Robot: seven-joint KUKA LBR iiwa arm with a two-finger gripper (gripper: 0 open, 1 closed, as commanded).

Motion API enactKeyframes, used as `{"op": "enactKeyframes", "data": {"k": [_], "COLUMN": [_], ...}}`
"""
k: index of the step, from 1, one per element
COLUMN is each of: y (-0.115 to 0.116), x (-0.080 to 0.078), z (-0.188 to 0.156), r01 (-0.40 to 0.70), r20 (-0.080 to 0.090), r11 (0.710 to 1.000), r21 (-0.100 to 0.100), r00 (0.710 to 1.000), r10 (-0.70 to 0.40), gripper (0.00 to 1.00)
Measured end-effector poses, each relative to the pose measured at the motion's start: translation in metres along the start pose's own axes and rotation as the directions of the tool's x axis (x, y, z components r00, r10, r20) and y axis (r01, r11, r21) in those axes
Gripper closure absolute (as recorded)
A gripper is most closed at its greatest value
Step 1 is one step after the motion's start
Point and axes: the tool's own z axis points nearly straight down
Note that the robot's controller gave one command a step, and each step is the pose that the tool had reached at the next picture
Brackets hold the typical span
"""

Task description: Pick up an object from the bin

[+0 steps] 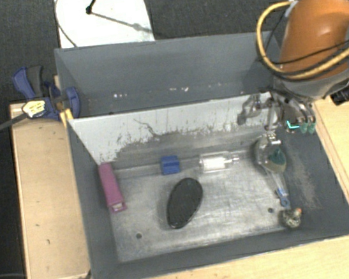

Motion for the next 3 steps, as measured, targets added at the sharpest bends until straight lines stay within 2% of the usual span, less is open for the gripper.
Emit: {"op": "enactKeyframes", "data": {"k": [1, 2, 3], "y": [0.027, 0.041, 0.033], "x": [-0.002, -0.003, 0.002], "z": [0.153, 0.135, 0.136], "r01": [-0.115, -0.215, -0.263], "r20": [0.012, 0.013, 0.004], "r11": [0.993, 0.977, 0.965], "r21": [-0.002, -0.003, -0.002], "r00": [0.993, 0.976, 0.965], "r10": [0.115, 0.215, 0.263], "gripper": [0.0, 0.0, 0.0]}}
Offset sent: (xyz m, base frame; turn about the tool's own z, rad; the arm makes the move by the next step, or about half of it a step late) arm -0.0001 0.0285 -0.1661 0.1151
